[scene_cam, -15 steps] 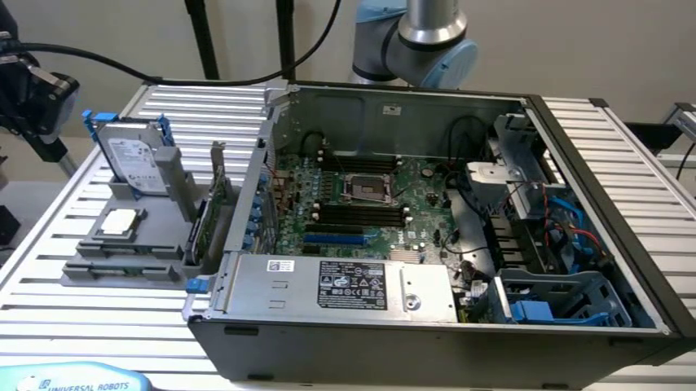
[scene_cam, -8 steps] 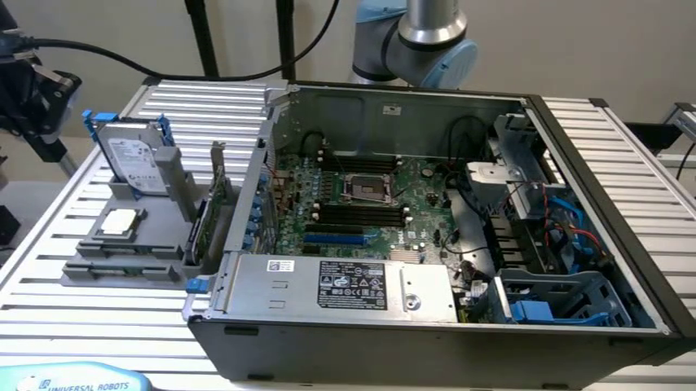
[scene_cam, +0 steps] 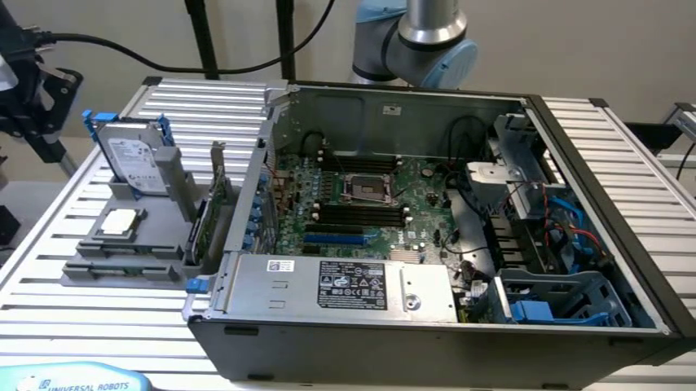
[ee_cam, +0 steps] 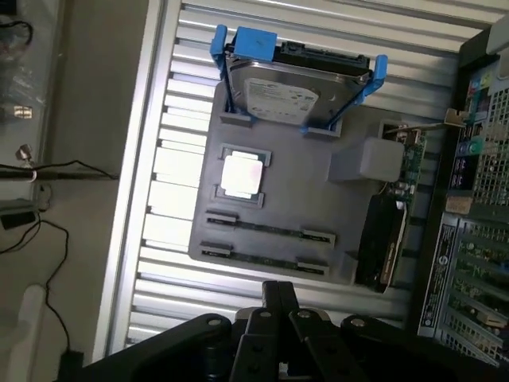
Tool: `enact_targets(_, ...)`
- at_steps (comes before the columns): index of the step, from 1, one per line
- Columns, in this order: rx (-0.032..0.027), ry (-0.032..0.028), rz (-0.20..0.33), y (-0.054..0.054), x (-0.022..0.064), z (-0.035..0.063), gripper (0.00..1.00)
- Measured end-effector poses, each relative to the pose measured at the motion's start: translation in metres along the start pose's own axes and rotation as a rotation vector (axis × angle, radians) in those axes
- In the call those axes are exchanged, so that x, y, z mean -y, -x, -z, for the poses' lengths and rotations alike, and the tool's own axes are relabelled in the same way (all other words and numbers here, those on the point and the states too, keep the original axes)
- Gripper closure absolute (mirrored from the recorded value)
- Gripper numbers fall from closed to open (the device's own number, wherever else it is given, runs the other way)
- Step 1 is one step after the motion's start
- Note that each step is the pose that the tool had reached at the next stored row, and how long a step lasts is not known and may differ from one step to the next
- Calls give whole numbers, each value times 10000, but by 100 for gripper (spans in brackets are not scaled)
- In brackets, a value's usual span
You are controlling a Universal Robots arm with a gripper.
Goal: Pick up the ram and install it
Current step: 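Pick up the ram and move it above insertion slot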
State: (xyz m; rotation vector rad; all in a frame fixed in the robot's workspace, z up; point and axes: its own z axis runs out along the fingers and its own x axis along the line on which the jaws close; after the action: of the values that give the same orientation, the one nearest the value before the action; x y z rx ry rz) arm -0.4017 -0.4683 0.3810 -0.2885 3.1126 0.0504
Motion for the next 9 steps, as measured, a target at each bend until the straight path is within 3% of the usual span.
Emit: enact_targets(9, -53, 31, 1640, 0, 0, -11, 89)
